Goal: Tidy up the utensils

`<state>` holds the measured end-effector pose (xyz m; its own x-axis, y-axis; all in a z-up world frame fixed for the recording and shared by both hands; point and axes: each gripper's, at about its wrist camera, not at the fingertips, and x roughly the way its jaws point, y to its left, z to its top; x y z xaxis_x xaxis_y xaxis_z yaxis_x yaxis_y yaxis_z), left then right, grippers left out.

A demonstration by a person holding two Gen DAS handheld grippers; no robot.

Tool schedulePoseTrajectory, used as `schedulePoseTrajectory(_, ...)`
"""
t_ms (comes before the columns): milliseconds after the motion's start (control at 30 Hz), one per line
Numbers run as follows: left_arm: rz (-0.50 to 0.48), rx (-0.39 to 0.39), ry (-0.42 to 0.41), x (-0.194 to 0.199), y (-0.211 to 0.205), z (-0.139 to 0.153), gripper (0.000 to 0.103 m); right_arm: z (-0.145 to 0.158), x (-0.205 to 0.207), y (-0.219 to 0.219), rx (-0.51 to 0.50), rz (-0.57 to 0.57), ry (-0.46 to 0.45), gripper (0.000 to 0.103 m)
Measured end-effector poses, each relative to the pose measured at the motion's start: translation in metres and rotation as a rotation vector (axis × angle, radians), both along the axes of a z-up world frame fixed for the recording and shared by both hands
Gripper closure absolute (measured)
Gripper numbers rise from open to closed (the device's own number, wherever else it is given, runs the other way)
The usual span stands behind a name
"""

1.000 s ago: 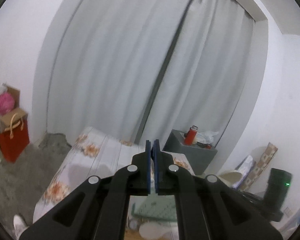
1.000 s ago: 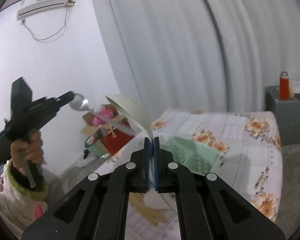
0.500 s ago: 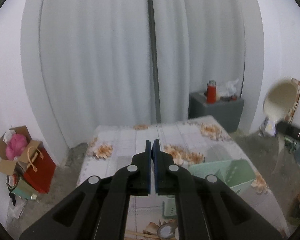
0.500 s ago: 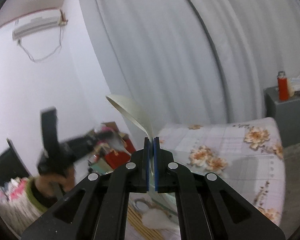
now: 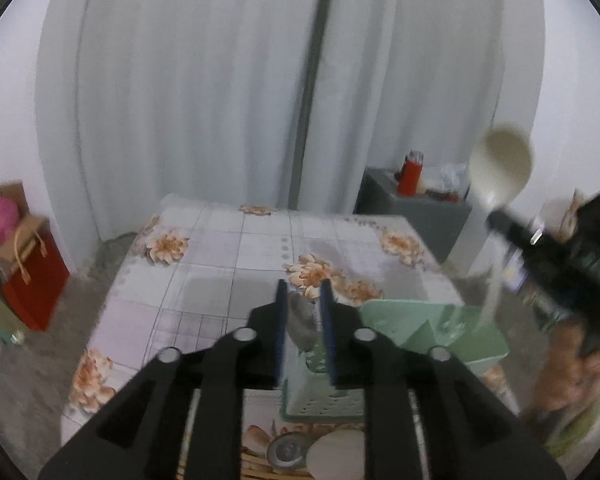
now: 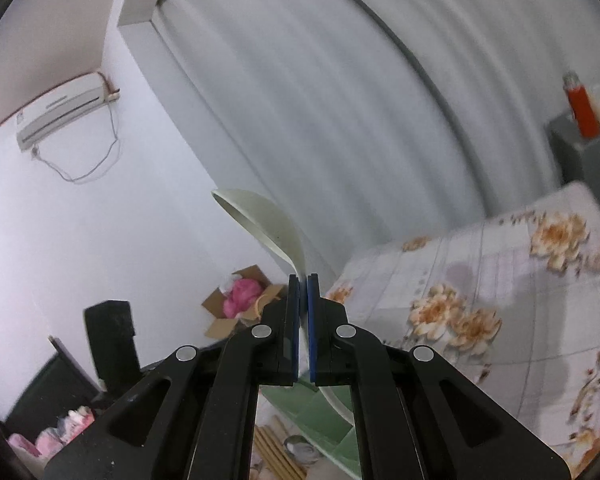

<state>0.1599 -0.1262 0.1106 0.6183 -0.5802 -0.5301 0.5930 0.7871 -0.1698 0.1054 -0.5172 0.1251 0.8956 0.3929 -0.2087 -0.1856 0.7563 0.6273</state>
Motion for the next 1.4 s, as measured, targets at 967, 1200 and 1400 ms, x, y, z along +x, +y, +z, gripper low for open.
schedulePoseTrajectory(967,0.136,-0.072,0.023,-0.1,0.093,-0.05,0.016,-0.027,-0.091,0.015,-0.347,-0.197,0.164,0.079)
schedulePoseTrajectory(1200,0.131,-0.073,0.042,-0.117,0.096,-0.062,0.016,-0.027,-0.095,0.035,-0.362,-0.129,0.162,0.066)
schedulePoseTrajectory(1400,0.045,-0.083,0.099,-0.116,0.08,-0.083,0.016,-0.05,-0.097,0.067,-0.434,-0.026,0.217,0.061)
